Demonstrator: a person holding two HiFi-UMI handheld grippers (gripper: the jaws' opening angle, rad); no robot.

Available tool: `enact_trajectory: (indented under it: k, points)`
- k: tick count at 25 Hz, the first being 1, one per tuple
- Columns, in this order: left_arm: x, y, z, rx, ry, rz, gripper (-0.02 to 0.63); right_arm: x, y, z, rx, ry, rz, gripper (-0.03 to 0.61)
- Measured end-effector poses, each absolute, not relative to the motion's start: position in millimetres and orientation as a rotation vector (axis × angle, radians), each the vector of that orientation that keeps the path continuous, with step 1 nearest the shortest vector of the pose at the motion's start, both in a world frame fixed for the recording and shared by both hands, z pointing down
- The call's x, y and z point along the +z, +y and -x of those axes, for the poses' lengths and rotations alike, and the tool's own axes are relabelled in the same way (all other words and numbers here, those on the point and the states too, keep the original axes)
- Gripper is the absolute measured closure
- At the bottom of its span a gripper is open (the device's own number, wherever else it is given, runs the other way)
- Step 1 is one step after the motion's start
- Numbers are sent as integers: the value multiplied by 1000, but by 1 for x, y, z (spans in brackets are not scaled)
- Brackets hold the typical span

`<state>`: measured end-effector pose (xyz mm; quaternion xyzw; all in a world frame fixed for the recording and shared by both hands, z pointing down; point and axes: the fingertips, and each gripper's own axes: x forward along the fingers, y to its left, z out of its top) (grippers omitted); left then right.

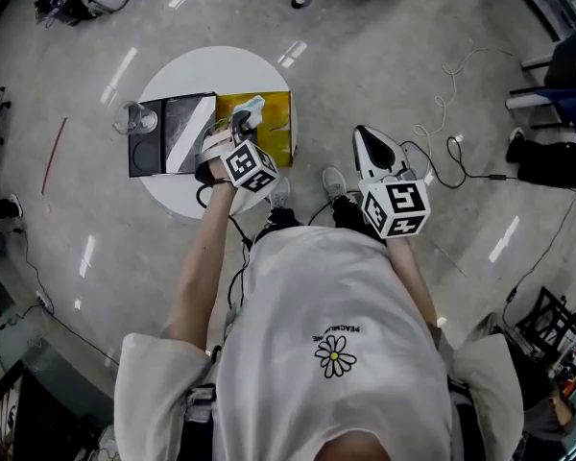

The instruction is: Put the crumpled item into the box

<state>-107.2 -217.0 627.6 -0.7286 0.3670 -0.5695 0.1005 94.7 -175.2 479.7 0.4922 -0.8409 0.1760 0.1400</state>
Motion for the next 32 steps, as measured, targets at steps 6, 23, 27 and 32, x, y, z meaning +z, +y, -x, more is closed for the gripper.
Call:
enact_trajectory:
  k: [6, 23, 27, 32]
  points:
    - [659, -215, 108, -1790, 1032, 2125, 571, 487, -167, -109, 534, -2380, -1468, 577]
    - [692, -197, 94, -1938, 934, 2329, 464, 491, -167, -121, 522, -2353, -1453, 578]
    - [692, -194, 97, -1947, 991, 2371, 426, 491, -169, -119, 522, -2363, -1448, 577]
    - [689, -192, 98, -1962, 1027, 2427, 357, 489, -173, -123, 529, -2377, -1454, 577]
